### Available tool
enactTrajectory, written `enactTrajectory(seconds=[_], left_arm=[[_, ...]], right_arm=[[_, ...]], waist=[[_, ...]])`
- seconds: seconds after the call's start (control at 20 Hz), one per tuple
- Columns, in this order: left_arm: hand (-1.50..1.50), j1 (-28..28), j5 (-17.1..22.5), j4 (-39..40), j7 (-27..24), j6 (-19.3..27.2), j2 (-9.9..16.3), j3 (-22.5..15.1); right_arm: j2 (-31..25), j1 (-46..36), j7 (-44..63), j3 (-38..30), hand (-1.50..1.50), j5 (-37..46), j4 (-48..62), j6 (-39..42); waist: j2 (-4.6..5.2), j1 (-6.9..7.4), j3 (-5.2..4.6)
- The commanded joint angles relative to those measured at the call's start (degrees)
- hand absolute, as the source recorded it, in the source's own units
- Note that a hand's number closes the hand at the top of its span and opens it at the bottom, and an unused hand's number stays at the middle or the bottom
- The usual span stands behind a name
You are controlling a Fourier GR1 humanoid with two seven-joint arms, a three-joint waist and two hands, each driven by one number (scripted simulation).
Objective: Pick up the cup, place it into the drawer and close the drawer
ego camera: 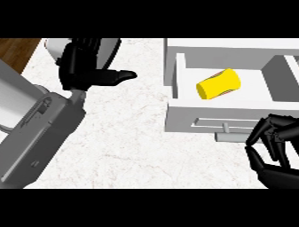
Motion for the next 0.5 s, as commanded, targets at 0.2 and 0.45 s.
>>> enactTrajectory(seconds=[0.2, 0.45], left_arm=[[-1.50, 14.8, 1.5, -13.7, 1.9, -4.1, 6.9, 3.2], [-1.50, 19.7, 2.3, -16.2, 2.2, -7.4, 10.2, 4.9]], right_arm=[[-3.2, -2.7, -8.5, 3.7, 1.50, 15.7, 8.4, 0.1], [-6.2, -1.1, -12.3, 12.2, 1.50, 30.7, 9.8, -2.1]], waist=[[0.36, 0.01, 0.02], [0.29, -0.21, 0.03]])
